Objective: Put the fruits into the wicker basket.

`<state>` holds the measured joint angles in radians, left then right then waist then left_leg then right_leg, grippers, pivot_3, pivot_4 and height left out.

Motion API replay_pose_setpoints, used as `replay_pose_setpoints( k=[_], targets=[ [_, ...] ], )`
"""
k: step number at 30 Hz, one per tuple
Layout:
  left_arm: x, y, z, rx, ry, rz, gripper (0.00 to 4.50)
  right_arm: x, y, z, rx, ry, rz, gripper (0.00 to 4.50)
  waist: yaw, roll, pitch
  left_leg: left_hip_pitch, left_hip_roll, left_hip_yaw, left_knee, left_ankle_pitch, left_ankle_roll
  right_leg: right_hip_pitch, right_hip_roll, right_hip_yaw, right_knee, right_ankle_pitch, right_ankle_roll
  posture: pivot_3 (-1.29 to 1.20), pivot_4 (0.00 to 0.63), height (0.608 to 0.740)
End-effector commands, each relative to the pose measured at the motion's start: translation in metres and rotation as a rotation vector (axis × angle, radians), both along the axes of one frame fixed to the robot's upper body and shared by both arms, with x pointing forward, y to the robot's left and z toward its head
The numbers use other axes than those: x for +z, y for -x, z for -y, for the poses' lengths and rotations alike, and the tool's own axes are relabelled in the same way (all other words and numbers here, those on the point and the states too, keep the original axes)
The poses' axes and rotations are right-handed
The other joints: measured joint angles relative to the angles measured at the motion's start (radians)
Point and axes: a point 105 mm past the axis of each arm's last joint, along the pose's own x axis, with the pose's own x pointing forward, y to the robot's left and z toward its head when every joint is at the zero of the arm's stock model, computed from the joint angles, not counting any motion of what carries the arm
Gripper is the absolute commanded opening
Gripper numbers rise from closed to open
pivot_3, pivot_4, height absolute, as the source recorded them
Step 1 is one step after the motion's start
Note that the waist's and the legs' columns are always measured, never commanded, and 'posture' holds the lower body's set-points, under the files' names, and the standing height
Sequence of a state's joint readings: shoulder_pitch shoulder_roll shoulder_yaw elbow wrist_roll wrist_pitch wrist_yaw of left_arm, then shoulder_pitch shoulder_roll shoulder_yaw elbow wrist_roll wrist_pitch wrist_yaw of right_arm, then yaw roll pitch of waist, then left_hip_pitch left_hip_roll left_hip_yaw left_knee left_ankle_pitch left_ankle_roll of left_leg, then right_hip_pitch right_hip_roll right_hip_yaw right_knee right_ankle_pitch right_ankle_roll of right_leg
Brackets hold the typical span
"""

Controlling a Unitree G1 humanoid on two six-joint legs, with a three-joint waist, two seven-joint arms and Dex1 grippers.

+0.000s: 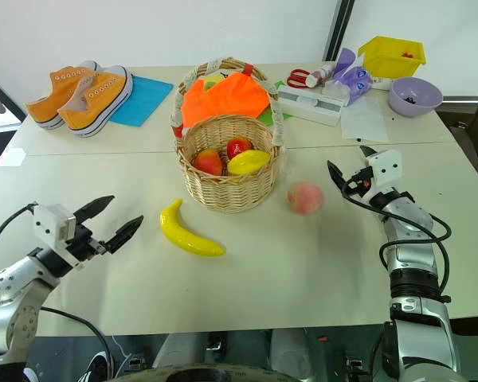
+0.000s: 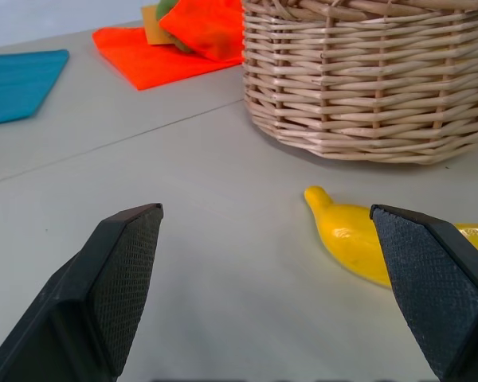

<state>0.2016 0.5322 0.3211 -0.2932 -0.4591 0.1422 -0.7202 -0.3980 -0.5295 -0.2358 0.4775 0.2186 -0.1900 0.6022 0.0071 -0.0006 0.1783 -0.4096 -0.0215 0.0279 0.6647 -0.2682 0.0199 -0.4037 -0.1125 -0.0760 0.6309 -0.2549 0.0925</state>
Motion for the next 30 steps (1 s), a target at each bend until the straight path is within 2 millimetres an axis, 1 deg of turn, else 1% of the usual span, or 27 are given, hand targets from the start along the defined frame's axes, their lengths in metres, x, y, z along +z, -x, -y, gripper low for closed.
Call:
replay_pose_setpoints(
  k=[1,6,13,17,23,26,30],
  targets=[
    [0.002,-0.0002,0.0039,-0.017,-0.005,0.02,4.5,0.016,0.0006,0.0005,0.005,0.011,0.06,4.45,0.0,0.0,0.0,0.0,0.0,0.0,0.0,0.0,0.0,0.0,0.0,0.0,0.0,0.0,0.0,0.0,0.15,0.74],
    [0.0034,-0.004,0.0033,-0.011,-0.01,0.034,4.5,0.0151,0.0017,0.0002,0.002,0.008,0.06,4.45,0.0,0.0,0.0,0.0,0.0,0.0,0.0,0.0,0.0,0.0,0.0,0.0,0.0,0.0,0.0,0.0,0.15,0.74],
    [0.0027,-0.0024,0.0029,-0.036,-0.012,0.034,4.5,0.0172,0.0025,0.0003,0.0,0.008,0.068,4.45,0.0,0.0,0.0,0.0,0.0,0.0,0.0,0.0,0.0,0.0,0.0,0.0,0.0,0.0,0.0,0.0,0.15,0.74],
    [0.0056,0.002,0.0009,-0.061,0.013,0.046,4.5,0.0175,0.0028,-0.0001,-0.001,0.004,0.07,4.45,0.0,0.0,0.0,0.0,0.0,0.0,0.0,0.0,0.0,0.0,0.0,0.0,0.0,0.0,0.0,0.0,0.15,0.74],
    [0.0054,0.0029,-0.0017,-0.064,0.011,0.042,4.5,0.0162,0.002,0.0044,-0.004,0.001,0.068,4.45,0.0,0.0,0.0,0.0,0.0,0.0,0.0,0.0,0.0,0.0,0.0,0.0,0.0,0.0,0.0,0.0,0.15,0.74],
    [0.0044,0.0037,-0.001,-0.069,0.018,0.039,4.5,0.0206,0.0027,0.0047,0.003,-0.001,0.084,4.45,0.0,0.0,0.0,0.0,0.0,0.0,0.0,0.0,0.0,0.0,0.0,0.0,0.0,0.0,0.0,0.0,0.15,0.74],
    [0.0061,0.0057,0.0037,-0.096,0.032,0.047,4.5,0.0212,0.0049,0.0041,0.026,-0.007,0.074,4.45,0.0,0.0,0.0,0.0,0.0,0.0,0.0,0.0,0.0,0.0,0.0,0.0,0.0,0.0,0.0,0.0,0.15,0.74]
  ],
)
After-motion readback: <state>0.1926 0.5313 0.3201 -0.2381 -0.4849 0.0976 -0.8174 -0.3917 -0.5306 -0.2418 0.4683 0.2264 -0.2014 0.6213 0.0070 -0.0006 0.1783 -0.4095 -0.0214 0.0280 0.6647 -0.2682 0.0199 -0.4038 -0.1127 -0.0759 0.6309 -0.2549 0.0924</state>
